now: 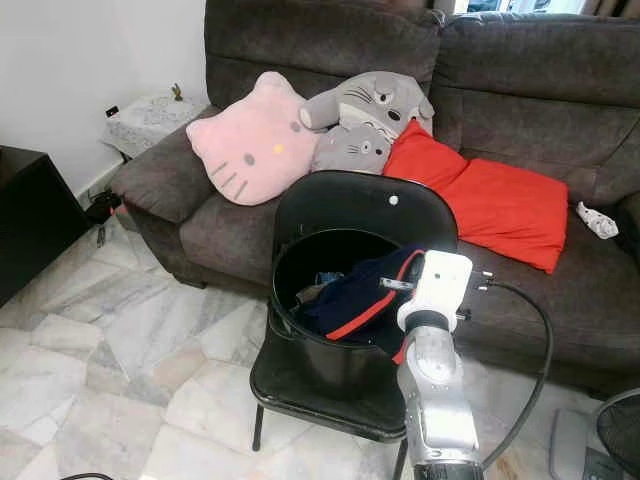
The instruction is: Hang hanger
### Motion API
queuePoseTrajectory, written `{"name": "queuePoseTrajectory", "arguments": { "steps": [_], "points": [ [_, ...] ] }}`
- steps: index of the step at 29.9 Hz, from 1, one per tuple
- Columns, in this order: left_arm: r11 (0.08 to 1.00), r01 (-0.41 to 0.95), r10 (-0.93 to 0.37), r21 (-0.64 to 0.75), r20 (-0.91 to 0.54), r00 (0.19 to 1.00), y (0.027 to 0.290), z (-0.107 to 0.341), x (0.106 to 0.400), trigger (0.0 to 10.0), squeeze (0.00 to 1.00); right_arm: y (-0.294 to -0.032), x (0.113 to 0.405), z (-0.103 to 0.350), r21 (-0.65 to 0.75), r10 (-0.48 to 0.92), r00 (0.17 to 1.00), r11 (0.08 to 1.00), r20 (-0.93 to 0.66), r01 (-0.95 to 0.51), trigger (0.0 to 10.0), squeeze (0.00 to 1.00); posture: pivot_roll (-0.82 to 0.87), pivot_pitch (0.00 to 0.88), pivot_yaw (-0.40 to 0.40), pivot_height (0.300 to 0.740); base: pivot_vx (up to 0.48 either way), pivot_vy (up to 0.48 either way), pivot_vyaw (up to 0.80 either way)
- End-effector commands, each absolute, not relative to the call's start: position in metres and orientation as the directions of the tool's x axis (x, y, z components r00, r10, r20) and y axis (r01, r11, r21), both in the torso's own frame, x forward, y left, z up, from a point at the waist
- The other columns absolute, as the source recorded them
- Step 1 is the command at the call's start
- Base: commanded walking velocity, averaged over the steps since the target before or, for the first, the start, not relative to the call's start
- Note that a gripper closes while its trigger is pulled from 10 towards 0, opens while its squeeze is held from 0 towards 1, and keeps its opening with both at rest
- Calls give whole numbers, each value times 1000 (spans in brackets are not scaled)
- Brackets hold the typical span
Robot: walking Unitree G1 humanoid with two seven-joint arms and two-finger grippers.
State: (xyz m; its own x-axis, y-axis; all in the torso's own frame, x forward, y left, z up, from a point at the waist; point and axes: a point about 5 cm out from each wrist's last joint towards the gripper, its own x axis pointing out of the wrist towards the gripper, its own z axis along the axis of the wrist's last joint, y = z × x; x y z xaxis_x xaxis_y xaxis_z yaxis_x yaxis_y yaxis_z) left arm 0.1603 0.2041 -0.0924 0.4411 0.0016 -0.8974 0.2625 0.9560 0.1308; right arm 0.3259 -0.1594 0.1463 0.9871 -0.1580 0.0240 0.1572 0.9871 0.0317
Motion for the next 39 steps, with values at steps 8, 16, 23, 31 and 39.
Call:
{"name": "queuePoseTrajectory", "arguments": {
  "steps": [8, 16, 23, 31, 39],
  "points": [
    [956, 262, 8, 131, -907, 422, 207, -94, 155, 10000, 0, -161, 324, 145, 32, -183, 983, 983, 0, 183, 10000, 0, -106, 109, 34, 740, 0, 0, 0],
    [956, 262, 7, 128, -908, 419, 207, -94, 155, 10000, 0, -160, 323, 140, 37, -183, 983, 982, -16, 183, 10000, 0, -94, 119, 35, 740, 0, 0, 0],
    [957, 263, 5, 126, -909, 417, 207, -94, 155, 10000, 0, -160, 324, 141, 37, -185, 983, 982, -20, 186, 10000, 0, -97, 120, 30, 740, -215, 0, 0],
    [956, 265, 4, 125, -909, 417, 207, -94, 155, 10000, 0, -156, 324, 145, 47, -154, 988, 987, 17, 153, 10000, 0, -100, 120, 30, 740, -257, 0, 0],
    [956, 266, 4, 126, -909, 416, 207, -95, 154, 10000, 0, -156, 324, 145, 46, -153, 988, 987, 16, 152, 10000, 0, -98, 113, 30, 740, -264, 0, 0]
  ]
}}
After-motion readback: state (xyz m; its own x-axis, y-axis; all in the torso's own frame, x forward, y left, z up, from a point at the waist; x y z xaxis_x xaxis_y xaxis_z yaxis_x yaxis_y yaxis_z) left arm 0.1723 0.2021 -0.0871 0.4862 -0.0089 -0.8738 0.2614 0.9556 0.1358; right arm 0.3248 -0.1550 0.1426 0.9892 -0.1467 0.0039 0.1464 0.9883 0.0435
